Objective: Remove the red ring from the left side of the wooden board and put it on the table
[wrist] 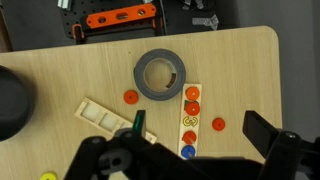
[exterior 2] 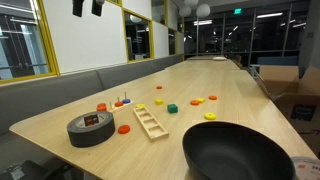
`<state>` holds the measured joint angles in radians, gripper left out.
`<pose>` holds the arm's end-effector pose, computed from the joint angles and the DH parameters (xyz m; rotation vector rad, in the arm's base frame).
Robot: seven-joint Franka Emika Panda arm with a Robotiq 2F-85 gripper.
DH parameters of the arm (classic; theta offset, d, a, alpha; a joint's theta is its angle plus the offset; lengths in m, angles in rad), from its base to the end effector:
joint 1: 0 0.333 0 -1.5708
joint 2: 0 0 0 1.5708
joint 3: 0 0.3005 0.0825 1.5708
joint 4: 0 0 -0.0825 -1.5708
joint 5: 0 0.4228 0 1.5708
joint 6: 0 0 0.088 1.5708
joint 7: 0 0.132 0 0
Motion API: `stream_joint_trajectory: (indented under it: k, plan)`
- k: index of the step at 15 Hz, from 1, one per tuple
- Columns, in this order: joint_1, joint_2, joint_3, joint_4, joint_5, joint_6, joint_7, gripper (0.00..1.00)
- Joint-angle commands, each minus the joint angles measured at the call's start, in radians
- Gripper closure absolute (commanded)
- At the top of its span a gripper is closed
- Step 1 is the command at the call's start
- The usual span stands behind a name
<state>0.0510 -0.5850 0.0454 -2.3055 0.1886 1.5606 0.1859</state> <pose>0.3953 0.0646 0.5047 -2.9849 0.1678 0.2710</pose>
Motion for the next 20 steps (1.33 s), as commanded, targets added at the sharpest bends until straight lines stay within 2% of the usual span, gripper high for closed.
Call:
stream_joint_trajectory:
  k: [1,7,12,14,20]
  plan:
    - [-0.015,0.0,0.011,0.007,0.005,-0.004,-0.006,0.0]
    - [-0.011,-0.007,0.016,0.009,0.005,-0.005,-0.008,0.0]
    - [0.012,-0.067,0.088,-0.071,0.014,0.042,0.033,0.0]
    - [0.024,-0.097,0.125,-0.11,0.023,0.093,0.052,0.0]
    - [0.071,-0.156,0.217,-0.262,0.051,0.376,0.129,0.0]
